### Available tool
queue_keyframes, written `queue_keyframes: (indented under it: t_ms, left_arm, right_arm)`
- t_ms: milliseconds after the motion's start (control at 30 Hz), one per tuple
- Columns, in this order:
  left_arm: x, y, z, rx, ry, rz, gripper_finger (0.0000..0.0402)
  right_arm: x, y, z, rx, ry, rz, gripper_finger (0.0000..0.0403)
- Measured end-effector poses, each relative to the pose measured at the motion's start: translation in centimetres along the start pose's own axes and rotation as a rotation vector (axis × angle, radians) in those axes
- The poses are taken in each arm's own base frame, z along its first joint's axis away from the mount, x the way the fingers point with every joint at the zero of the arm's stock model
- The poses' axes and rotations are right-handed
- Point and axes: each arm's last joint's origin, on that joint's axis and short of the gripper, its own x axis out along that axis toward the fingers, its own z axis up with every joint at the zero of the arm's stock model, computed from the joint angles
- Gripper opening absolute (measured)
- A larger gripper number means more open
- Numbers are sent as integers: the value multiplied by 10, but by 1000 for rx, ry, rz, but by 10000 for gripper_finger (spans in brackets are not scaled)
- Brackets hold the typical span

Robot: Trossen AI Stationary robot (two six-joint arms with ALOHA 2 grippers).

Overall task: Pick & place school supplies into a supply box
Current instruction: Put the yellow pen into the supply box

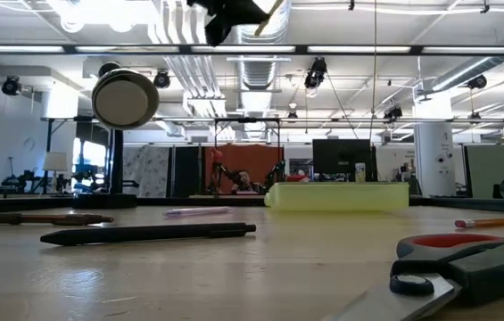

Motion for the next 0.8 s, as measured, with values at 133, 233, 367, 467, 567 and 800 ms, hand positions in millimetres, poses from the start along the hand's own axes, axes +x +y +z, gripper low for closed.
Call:
queue_keyframes:
  t_ms: [133, 233, 367, 467, 567, 800]
  left_arm:
    - [2, -16, 3, 32, -48, -52, 8]
    - [3, -25, 7, 52, -94, -82, 8]
    - [3, -31, 12, 87, -156, -104, 8]
    - [2, -32, 13, 95, -168, -106, 8]
    - [2, -32, 15, 100, -186, -107, 8]
    - [0, -34, 20, 120, -241, -150, 8]
  right_arm:
    - [13, 1, -3, 1, 1, -3, 169]
    - [22, 3, -1, 28, -48, 8, 175]
    - [27, 3, 2, 48, -117, -31, 176]
    - [26, 1, 4, 54, -149, -103, 176]
    - [23, 0, 6, 54, -170, -144, 176]
    - [22, 0, 7, 58, -189, -151, 176]
